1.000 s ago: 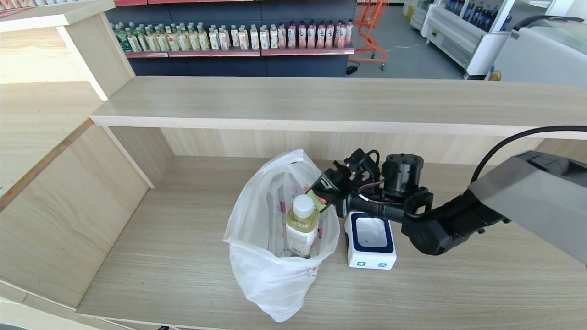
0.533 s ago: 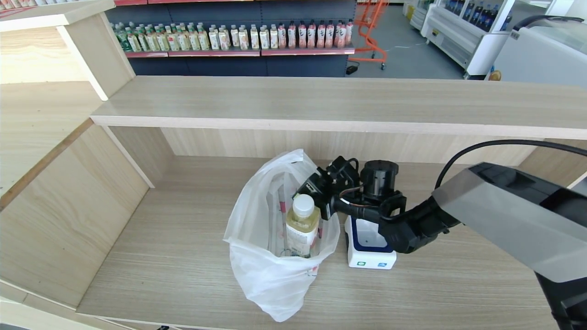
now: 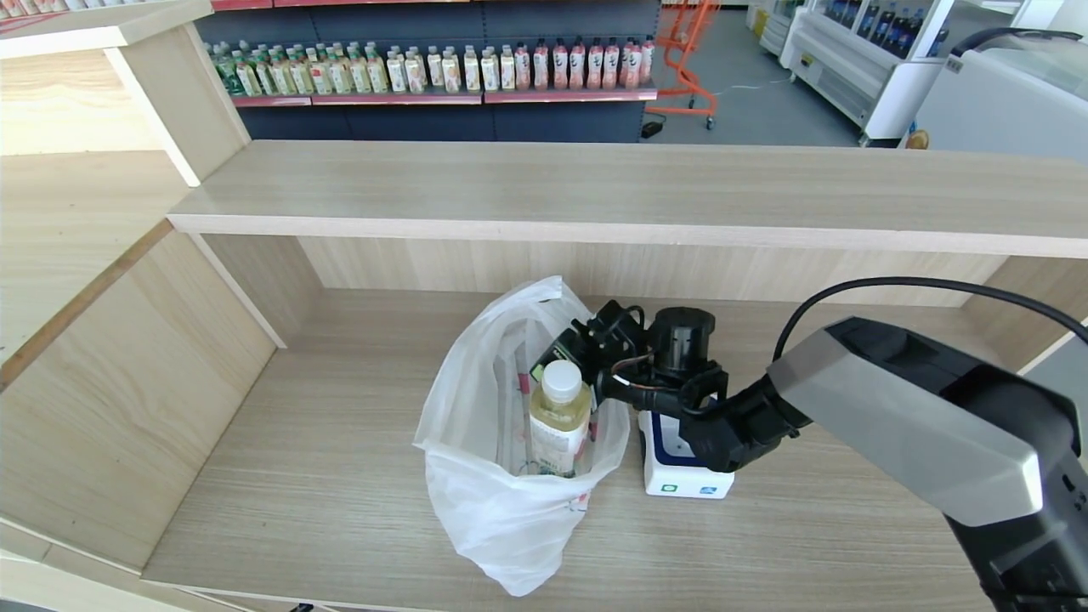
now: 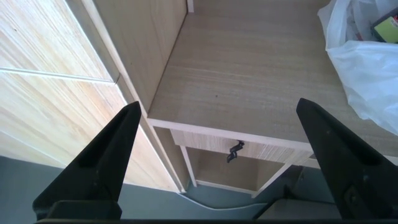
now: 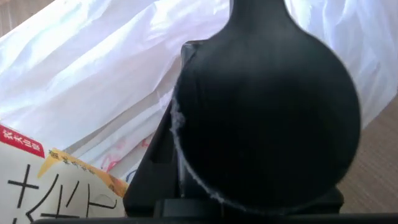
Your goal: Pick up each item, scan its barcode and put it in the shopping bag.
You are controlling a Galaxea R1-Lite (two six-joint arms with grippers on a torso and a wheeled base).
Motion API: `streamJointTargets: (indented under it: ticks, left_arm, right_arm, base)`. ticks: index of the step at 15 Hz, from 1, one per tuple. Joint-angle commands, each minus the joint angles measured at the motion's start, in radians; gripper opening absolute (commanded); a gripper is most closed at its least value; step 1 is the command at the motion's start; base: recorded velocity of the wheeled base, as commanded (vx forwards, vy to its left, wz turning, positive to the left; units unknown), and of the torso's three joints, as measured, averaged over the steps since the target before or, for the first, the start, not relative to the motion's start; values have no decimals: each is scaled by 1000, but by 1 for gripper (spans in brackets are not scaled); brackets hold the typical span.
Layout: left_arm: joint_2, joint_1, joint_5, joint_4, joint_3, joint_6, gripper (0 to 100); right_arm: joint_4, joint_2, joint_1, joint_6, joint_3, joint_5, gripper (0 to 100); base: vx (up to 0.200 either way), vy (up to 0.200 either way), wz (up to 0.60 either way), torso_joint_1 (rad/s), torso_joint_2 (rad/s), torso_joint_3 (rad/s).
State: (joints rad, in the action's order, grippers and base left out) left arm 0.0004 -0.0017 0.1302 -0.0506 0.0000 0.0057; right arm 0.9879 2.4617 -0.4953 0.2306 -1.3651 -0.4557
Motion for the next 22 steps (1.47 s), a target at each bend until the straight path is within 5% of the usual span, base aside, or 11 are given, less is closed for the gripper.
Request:
streamJointTargets:
  ticks: [1,8,16,19,22]
  left_arm:
    - [0,0,2,0,0,-1,100]
    - [0,0,0,0,0,-1,100]
    - [0,0,0,0,0,0,100]
    - [1,0,0,0,0,0,100]
    - [0,0,0,0,0,0,100]
  right_arm:
    - [0,16,-2,6,-6,-1,100]
    - [-2,-224,55,-151,146,-3,100]
    - [-17,-1060,129,-278,900,62,100]
    - [-420,-1485,202,-277,1118,407,100]
    - [-655,-1909,347,-269,1288,410,100]
  base:
    - [0,0,0,0,0,0]
    - [0,0,0,0,0,0]
    - [0,0,0,0,0,0]
    - [0,0,0,0,0,0]
    - [0,0,0,0,0,0]
